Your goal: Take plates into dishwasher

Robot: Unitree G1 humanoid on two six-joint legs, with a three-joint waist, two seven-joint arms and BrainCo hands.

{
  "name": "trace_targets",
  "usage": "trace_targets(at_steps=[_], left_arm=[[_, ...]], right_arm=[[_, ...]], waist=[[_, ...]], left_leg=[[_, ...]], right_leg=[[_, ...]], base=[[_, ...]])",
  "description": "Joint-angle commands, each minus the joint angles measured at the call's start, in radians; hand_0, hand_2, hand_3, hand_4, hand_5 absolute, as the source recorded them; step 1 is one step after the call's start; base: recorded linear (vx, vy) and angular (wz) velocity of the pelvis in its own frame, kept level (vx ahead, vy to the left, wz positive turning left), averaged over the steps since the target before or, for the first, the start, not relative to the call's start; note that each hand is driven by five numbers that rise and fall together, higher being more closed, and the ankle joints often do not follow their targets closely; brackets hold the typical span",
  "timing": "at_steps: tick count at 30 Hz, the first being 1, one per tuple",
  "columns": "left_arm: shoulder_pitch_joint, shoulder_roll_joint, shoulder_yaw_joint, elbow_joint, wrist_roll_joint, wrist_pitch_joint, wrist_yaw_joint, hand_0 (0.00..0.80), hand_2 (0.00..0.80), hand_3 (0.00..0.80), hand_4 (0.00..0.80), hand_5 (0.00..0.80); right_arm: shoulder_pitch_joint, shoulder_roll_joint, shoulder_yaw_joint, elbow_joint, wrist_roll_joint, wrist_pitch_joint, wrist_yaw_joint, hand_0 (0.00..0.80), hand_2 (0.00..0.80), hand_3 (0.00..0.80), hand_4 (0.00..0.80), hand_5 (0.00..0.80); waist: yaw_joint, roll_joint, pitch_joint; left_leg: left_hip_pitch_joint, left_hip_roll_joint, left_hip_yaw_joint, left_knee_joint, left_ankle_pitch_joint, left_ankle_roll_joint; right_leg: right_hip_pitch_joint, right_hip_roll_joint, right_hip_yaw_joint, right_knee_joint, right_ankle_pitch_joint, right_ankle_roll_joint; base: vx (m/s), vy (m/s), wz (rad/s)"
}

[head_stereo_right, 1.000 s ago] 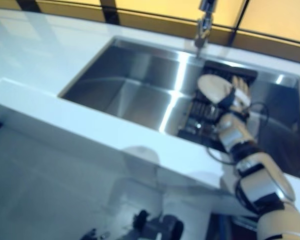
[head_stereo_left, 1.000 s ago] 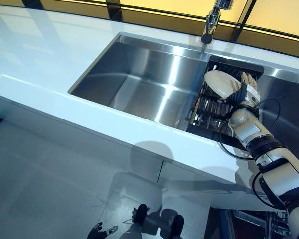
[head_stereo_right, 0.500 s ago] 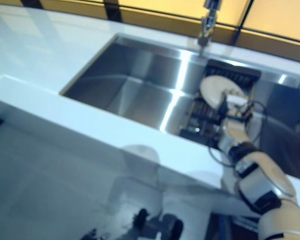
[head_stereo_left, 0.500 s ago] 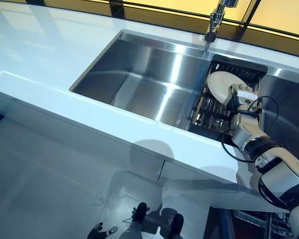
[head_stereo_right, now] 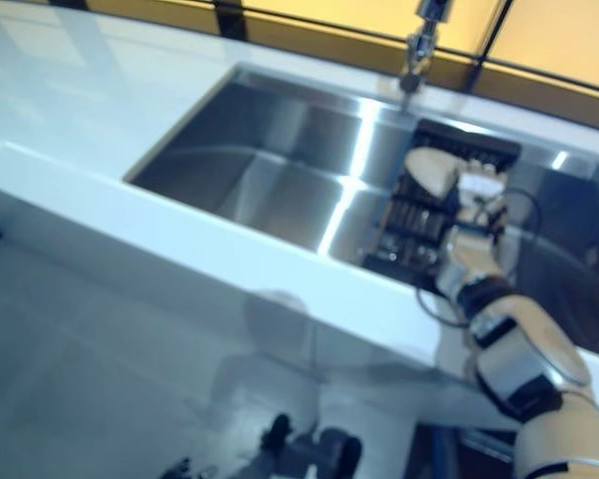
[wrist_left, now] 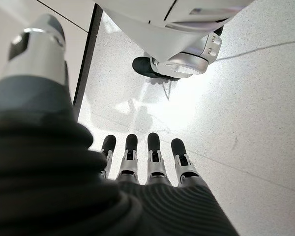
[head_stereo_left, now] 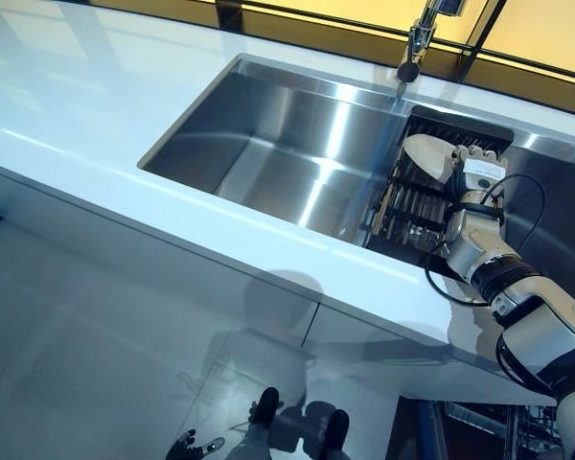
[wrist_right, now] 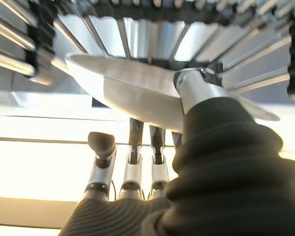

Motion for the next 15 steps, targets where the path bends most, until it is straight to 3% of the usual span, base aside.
trace_targets(at_steps=[1,10,15], left_arm=[[-0.003,0.031,-0.033,-0.002,-0.029,-0.023,0.006,0.000,0.000,0.000,0.000,0.000],[0.020,0.028,-0.022,-0.015,-0.013,-0.019,0.020,0.000,0.000,0.000,0.000,0.000],[0.029,0.028,-0.016,-0.004,-0.010,-0.025,0.015,0.000,0.000,0.000,0.000,0.000]], right_arm=[[-0.116,-0.129,0.010,-0.006,0.040,-0.022,-0.084,0.800,0.800,0.800,0.800,0.800],[-0.119,-0.179,-0.057,-0.081,0.105,-0.048,-0.103,0.800,0.800,0.800,0.800,0.800],[-0.130,-0.203,-0.054,-0.085,0.083,-0.011,-0.067,0.800,0.800,0.800,0.800,0.800]], waist=[[0.047,-0.032,-0.013],[0.035,-0.033,-0.027],[0.033,-0.039,-0.040]], left_leg=[[0.041,-0.036,0.014,-0.034,-0.048,0.031],[0.061,-0.034,0.015,-0.034,-0.054,0.028],[0.071,-0.033,0.014,-0.034,-0.057,0.026]], right_leg=[[0.042,-0.047,0.012,-0.003,-0.020,0.085],[0.058,-0.047,0.020,-0.003,-0.025,0.084],[0.067,-0.047,0.021,-0.003,-0.026,0.086]], base=[[0.000,0.000,0.00],[0.008,0.001,0.00],[0.015,-0.001,0.00]])
